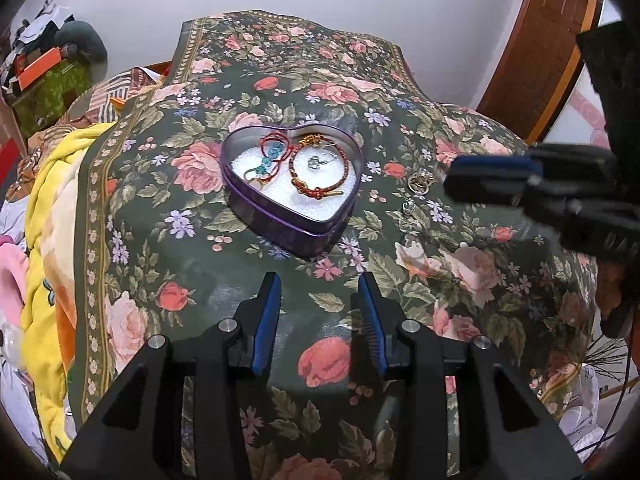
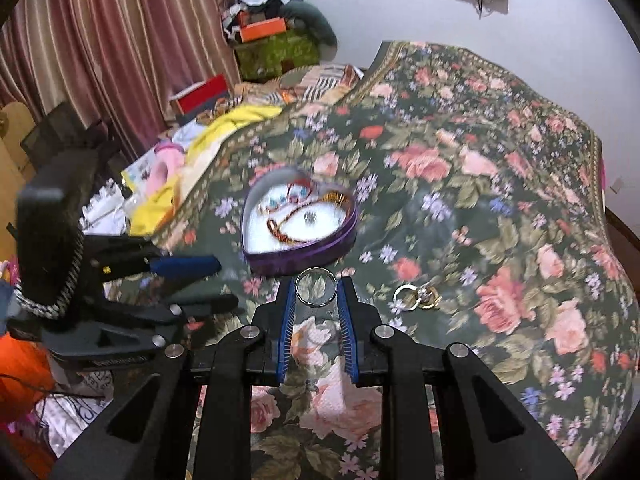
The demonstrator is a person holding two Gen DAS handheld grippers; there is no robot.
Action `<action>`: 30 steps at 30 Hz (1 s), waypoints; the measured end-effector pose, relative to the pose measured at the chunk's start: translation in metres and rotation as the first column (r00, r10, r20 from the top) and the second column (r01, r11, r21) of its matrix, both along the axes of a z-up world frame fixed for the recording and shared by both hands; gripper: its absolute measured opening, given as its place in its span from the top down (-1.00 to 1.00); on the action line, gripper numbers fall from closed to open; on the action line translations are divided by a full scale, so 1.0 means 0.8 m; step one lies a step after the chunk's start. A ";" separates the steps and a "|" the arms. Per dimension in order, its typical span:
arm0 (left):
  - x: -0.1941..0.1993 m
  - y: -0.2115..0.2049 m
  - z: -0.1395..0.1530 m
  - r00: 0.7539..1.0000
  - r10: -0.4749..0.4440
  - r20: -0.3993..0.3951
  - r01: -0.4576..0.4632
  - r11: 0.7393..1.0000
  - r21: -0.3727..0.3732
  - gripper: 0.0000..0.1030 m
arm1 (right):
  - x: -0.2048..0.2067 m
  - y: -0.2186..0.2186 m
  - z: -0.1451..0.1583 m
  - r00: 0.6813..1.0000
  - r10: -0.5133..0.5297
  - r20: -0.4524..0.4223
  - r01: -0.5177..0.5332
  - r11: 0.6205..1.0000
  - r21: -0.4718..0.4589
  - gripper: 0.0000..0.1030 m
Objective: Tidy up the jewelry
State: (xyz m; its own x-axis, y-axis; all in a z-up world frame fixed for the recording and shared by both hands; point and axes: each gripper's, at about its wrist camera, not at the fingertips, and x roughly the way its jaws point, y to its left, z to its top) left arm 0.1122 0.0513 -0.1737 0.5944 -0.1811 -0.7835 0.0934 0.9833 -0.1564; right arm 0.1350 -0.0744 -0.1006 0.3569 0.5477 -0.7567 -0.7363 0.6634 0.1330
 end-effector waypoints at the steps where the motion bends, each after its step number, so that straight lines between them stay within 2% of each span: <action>1: 0.000 -0.002 0.000 1.000 -0.005 -0.002 0.005 1.000 -0.003 0.25 | 0.000 -0.002 0.004 1.000 -0.002 0.005 0.002 1.000 0.006 0.63; 11: 0.007 -0.036 -0.003 0.996 -0.089 -0.019 0.089 0.996 -0.028 0.25 | 0.007 -0.019 0.016 0.999 -0.034 0.021 0.033 0.999 0.030 0.63; 14: 0.016 -0.049 -0.006 0.993 -0.118 -0.032 0.116 0.992 -0.052 0.25 | 0.011 -0.031 0.015 0.998 -0.061 0.022 0.060 0.998 0.027 0.63; 20: 0.047 -0.072 -0.010 0.989 -0.138 -0.046 0.136 0.989 -0.050 0.25 | 0.017 -0.059 0.007 0.993 -0.114 0.005 0.114 0.993 0.014 0.63; 28: 0.087 -0.106 -0.015 0.987 -0.158 -0.036 0.159 0.986 0.043 0.28 | 0.025 -0.084 -0.005 0.990 -0.139 -0.014 0.139 0.990 0.020 0.63; 30: 0.091 -0.113 -0.017 0.987 -0.160 -0.025 0.162 0.984 0.077 0.54 | 0.027 -0.090 -0.007 0.989 -0.144 -0.017 0.144 0.989 0.026 0.63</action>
